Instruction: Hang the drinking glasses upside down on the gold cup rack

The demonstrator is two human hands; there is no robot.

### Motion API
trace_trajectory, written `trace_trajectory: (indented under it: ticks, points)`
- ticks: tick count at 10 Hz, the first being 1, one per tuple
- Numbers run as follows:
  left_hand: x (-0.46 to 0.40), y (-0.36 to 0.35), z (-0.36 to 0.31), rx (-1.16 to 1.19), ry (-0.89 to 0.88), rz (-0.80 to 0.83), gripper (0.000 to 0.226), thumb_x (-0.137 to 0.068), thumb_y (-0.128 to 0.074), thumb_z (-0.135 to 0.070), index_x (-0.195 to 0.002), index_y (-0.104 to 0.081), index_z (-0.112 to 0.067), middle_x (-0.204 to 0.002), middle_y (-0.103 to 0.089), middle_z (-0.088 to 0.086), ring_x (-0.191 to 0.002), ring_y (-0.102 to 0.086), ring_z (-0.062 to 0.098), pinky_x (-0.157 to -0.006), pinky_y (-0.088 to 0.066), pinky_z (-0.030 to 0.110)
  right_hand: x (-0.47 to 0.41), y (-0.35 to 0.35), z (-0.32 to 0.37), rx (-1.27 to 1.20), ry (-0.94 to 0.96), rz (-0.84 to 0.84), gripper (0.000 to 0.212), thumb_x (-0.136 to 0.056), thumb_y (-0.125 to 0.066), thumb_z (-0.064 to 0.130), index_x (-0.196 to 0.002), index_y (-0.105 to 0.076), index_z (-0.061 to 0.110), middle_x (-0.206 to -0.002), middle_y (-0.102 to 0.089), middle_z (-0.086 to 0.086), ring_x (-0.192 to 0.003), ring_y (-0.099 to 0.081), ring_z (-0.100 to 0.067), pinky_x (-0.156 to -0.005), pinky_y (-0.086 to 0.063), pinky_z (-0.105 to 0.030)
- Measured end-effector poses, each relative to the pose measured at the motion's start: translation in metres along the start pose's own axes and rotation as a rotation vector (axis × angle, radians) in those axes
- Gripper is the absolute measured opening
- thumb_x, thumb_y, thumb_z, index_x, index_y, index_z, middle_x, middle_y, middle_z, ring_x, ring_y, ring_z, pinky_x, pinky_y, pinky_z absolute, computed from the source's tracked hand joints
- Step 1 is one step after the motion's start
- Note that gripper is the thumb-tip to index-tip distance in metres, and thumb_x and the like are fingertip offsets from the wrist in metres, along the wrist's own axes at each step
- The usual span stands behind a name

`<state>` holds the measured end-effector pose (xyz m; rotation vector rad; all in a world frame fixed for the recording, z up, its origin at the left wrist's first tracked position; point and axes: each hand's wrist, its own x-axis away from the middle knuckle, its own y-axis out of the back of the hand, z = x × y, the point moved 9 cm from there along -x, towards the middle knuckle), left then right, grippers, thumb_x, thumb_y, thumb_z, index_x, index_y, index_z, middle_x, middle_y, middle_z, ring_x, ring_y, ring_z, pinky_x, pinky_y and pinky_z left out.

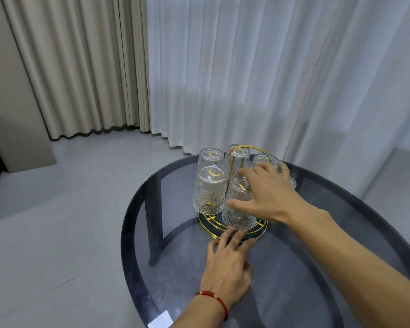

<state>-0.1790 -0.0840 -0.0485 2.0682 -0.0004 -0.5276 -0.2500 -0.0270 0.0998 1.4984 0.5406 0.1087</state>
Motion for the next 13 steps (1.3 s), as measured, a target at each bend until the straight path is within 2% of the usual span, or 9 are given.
trace_trajectory:
  ticks: [1, 2, 4, 6, 8, 10, 11, 12, 13]
  points:
    - [0.000, 0.001, -0.001, -0.012, -0.004, -0.002, 0.059, -0.081, -0.047, -0.022, -0.138, -0.046, -0.038, -0.154, -0.037, -0.012, -0.144, -0.022, 0.018, -0.108, -0.027, 0.044, 0.004, -0.001, -0.003, -0.027, 0.022, -0.003, 0.086, -0.077, -0.042, 0.081, -0.146, -0.048, 0.030, -0.139, -0.060, 0.006, -0.143, -0.037, -0.019, -0.122, 0.004, -0.061]
    - [0.000, 0.000, -0.001, -0.026, -0.006, 0.000, 0.059, -0.083, -0.047, -0.023, -0.139, -0.044, -0.038, -0.152, -0.037, -0.013, -0.143, -0.020, 0.017, -0.109, -0.027, 0.043, 0.006, 0.001, -0.004, -0.090, 0.017, -0.020, 0.086, -0.074, -0.041, 0.081, -0.144, -0.051, 0.032, -0.139, -0.060, 0.009, -0.142, -0.040, -0.015, -0.122, 0.004, -0.060]
    - [0.001, 0.001, -0.001, -0.030, -0.010, 0.003, 0.058, -0.083, -0.046, -0.025, -0.139, -0.045, -0.037, -0.146, -0.043, -0.012, -0.140, -0.025, 0.017, -0.108, -0.027, 0.043, 0.015, 0.005, -0.006, -0.146, 0.037, -0.054, 0.081, -0.072, -0.047, 0.078, -0.141, -0.052, 0.034, -0.134, -0.060, 0.011, -0.138, -0.043, -0.013, -0.122, 0.002, -0.060]
    - [0.001, 0.000, -0.002, -0.036, -0.021, 0.019, 0.058, -0.082, -0.046, -0.026, -0.139, -0.045, -0.037, -0.143, -0.044, -0.012, -0.137, -0.029, 0.018, -0.107, -0.031, 0.043, 0.022, 0.005, 0.000, -0.130, 0.058, -0.054, 0.076, -0.082, -0.056, 0.070, -0.146, -0.047, 0.030, -0.139, -0.057, 0.006, -0.139, -0.042, -0.017, -0.123, -0.003, -0.060]
    - [0.004, 0.004, -0.007, -0.024, -0.049, 0.008, 0.055, -0.085, -0.046, -0.024, -0.139, -0.045, -0.036, -0.146, -0.040, -0.012, -0.137, -0.028, 0.015, -0.106, -0.032, 0.042, 0.028, 0.004, 0.008, -0.040, 0.076, -0.053, 0.075, -0.087, -0.050, 0.066, -0.150, -0.041, 0.027, -0.140, -0.055, 0.003, -0.138, -0.041, -0.020, -0.123, -0.006, -0.060]
    - [0.010, 0.016, -0.015, 0.053, -0.071, -0.008, 0.056, -0.085, -0.047, -0.016, -0.140, -0.048, -0.028, -0.149, -0.042, -0.004, -0.140, -0.031, 0.017, -0.111, -0.034, 0.039, 0.035, -0.001, 0.011, 0.013, 0.084, -0.044, 0.076, -0.092, -0.046, 0.062, -0.156, -0.029, 0.024, -0.152, -0.044, 0.003, -0.145, -0.031, -0.022, -0.122, -0.006, -0.061]
    - [0.019, 0.019, -0.018, 0.058, -0.082, 0.011, 0.057, -0.084, -0.051, -0.013, -0.140, -0.050, -0.024, -0.150, -0.042, -0.002, -0.143, -0.030, 0.017, -0.115, -0.032, 0.036, 0.041, -0.003, 0.009, 0.022, 0.071, -0.047, 0.079, -0.094, -0.044, 0.060, -0.160, -0.020, 0.025, -0.164, -0.030, -0.002, -0.153, -0.016, -0.025, -0.122, -0.002, -0.060]
    - [0.030, 0.037, -0.025, 0.123, -0.069, 0.006, 0.046, -0.086, -0.051, -0.015, -0.132, -0.056, -0.023, -0.125, -0.057, -0.005, -0.122, -0.046, 0.009, -0.099, -0.045, 0.033, 0.060, 0.015, 0.012, -0.079, 0.059, -0.119, 0.074, -0.095, -0.047, 0.055, -0.160, -0.025, 0.026, -0.164, -0.029, -0.003, -0.154, -0.016, -0.023, -0.123, -0.004, -0.055]
    - [0.042, 0.077, -0.033, 0.271, -0.042, -0.116, 0.036, -0.087, -0.059, -0.009, -0.121, -0.063, -0.023, -0.100, -0.064, -0.007, -0.096, -0.057, 0.006, -0.086, -0.050, 0.033, 0.099, 0.048, 0.009, -0.420, 0.026, -0.354, 0.058, -0.093, -0.064, 0.036, -0.147, -0.049, 0.022, -0.149, -0.050, 0.003, -0.143, -0.039, -0.018, -0.120, -0.023, -0.044]
